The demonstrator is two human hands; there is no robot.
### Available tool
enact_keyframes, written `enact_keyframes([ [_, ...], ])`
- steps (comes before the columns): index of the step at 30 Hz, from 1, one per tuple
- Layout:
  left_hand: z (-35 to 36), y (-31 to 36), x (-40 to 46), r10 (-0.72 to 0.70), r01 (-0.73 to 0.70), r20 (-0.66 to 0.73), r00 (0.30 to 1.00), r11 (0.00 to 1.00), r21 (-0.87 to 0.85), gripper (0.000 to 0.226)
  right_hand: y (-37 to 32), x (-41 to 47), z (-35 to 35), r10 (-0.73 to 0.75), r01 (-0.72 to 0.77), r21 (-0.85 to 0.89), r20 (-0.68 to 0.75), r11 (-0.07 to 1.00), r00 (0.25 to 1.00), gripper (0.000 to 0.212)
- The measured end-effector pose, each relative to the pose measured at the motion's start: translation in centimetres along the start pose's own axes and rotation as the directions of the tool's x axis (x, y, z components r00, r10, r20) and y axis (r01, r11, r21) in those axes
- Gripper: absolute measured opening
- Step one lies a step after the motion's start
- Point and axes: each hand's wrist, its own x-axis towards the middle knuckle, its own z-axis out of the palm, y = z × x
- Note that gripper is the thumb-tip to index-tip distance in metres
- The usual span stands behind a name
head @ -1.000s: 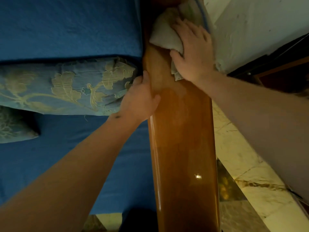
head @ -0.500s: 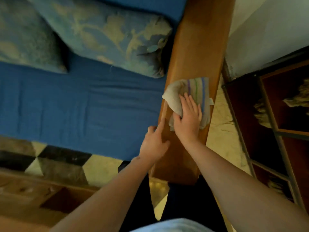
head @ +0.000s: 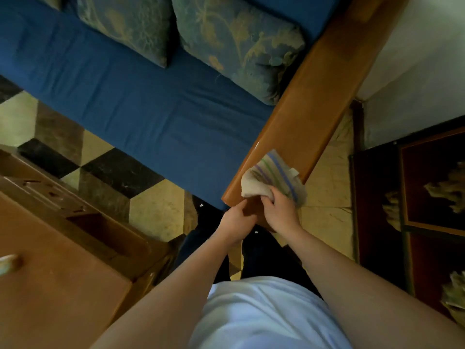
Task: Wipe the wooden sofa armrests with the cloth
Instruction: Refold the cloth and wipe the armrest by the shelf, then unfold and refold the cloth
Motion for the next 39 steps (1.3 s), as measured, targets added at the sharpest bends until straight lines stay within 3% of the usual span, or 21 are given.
enact_keyframes([
  [3, -2.0, -0.6, -3.1, 0.065, -0.068, -0.129, 0.989, 0.997, -0.023, 0.058, -2.2, -1.5, -1.5, -0.04, 0.032, 0.136, 0.058, 0.99, 0.997, 0.03],
  [5, -4.6, -0.5, -4.7, 0.173, -0.146, -0.291, 0.941, 0.983, 0.113, 0.079, -4.5, -2.2, -2.4, -0.142, 0.13, 0.13, 0.089, 0.983, 0.986, 0.028],
  [7, -8.6, 0.2, -6.8, 0.364, -0.239, -0.391, 0.845, 0.912, 0.333, 0.098, -7.8, -3.5, -3.0, -0.263, 0.253, 0.08, 0.153, 0.964, 0.953, 0.024],
  [10, -15.5, 2.1, -9.8, 0.604, -0.298, -0.304, 0.737, 0.694, 0.656, 0.105, -14.7, -5.1, -3.3, -0.41, 0.445, -0.034, 0.331, 0.895, 0.85, 0.021],
  [12, -20.3, 3.0, -11.9, 0.656, -0.313, -0.251, 0.712, 0.616, 0.723, 0.093, -20.5, -6.3, -3.0, -0.477, 0.579, -0.139, 0.432, 0.803, 0.765, 0.02],
  [16, -30.2, 2.2, -16.7, 0.644, -0.349, -0.335, 0.688, 0.698, 0.625, 0.051, -33.1, -9.3, -0.6, -0.575, 0.778, -0.253, 0.551, 0.575, 0.605, 0.022],
  [19, -37.0, -0.9, -20.8, 0.638, -0.415, -0.427, 0.641, 0.756, 0.507, 0.051, -41.9, -11.8, 2.0, -0.601, 0.852, -0.294, 0.61, 0.433, 0.517, 0.019],
  [22, -42.4, -4.6, -24.1, 0.594, -0.537, -0.641, 0.486, 0.782, 0.317, 0.041, -49.6, -13.9, 5.5, -0.628, 0.896, -0.318, 0.639, 0.31, 0.444, 0.025],
  [24, -45.7, -7.1, -26.4, 0.482, -0.618, -0.792, 0.374, 0.767, 0.175, 0.027, -54.3, -15.6, 7.8, -0.64, 0.921, -0.313, 0.663, 0.233, 0.388, 0.031],
  [31, -58.2, -12.3, -34.3, 0.34, -0.714, -0.927, 0.156, 0.688, 0.132, 0.008, -68.7, -20.4, 15.8, -0.659, 0.985, -0.138, 0.732, 0.104, 0.172, 0.032],
  [34, -63.3, -13.2, -36.3, 0.28, -0.687, -0.955, 0.096, 0.713, 0.14, 0.009, -73.6, -21.0, 19.6, -0.686, 0.994, -0.044, 0.72, 0.105, 0.104, 0.032],
  [39, -73.3, -14.9, -38.9, 0.216, -0.632, -0.976, -0.02, 0.754, 0.179, 0.009, -83.9, -21.5, 26.0, -0.72, 1.0, 0.012, 0.694, 0.008, -0.003, 0.039],
])
